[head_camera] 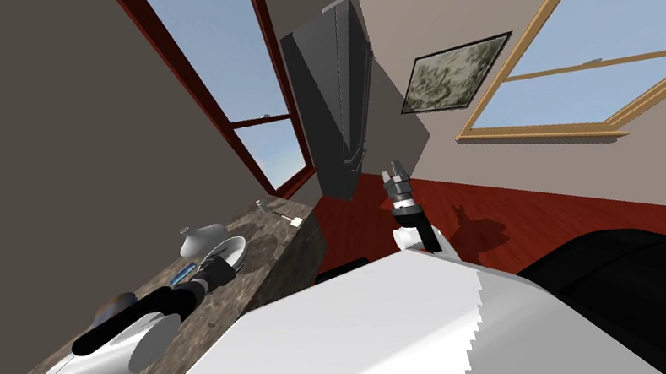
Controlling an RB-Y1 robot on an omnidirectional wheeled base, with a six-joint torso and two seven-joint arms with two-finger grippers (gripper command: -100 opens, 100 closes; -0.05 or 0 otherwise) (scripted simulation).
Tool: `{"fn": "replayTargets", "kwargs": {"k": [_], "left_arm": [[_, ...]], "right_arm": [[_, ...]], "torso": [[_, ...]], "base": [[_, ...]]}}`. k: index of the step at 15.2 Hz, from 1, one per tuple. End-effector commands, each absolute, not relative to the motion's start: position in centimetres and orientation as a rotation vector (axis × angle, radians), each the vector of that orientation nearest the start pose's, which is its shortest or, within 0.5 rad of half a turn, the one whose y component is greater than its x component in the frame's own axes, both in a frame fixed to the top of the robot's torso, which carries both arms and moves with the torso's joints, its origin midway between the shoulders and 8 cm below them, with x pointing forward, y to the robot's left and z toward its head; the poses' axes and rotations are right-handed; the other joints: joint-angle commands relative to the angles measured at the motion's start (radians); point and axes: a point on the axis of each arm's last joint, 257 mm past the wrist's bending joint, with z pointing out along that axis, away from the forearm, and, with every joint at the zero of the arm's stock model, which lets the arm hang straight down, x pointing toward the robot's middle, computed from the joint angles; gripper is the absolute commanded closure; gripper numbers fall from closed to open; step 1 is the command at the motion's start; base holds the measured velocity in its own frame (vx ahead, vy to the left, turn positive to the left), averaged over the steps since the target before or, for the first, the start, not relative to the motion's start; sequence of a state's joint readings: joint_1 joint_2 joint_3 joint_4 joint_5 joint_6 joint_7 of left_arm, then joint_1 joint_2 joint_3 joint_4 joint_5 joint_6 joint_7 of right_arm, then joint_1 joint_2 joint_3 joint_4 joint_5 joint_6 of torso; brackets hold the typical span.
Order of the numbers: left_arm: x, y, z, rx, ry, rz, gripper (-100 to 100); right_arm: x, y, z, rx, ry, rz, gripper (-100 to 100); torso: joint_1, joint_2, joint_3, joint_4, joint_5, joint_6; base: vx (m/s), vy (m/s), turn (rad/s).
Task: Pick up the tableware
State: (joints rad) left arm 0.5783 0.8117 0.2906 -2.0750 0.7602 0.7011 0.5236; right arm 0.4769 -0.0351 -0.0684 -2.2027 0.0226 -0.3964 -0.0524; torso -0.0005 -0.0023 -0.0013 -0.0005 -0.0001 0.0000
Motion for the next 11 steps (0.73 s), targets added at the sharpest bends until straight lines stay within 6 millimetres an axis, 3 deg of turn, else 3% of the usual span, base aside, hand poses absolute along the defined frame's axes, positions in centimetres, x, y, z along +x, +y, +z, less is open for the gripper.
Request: {"fn": "replayTargets", "kwargs": {"k": [1,11], "left_arm": [[33.6,47.5,-26.9,-2.161,1.260,-0.869,-100],[30.4,49.1,-28.5,-2.374,1.218,-0.716,-100]], "right_arm": [[37.2,-30.5,-2.2,0.766,0.736,1.232,0],[37.2,-30.5,-2.2,0.766,0.736,1.232,0]], "torso": [[0.000,0.000,0.000,0.000,0.000,0.000],[0.000,0.000,0.000,0.000,0.000,0.000]], "base": [[0.032,-0.012,-0.013],[0.033,-0.012,-0.008]]}}
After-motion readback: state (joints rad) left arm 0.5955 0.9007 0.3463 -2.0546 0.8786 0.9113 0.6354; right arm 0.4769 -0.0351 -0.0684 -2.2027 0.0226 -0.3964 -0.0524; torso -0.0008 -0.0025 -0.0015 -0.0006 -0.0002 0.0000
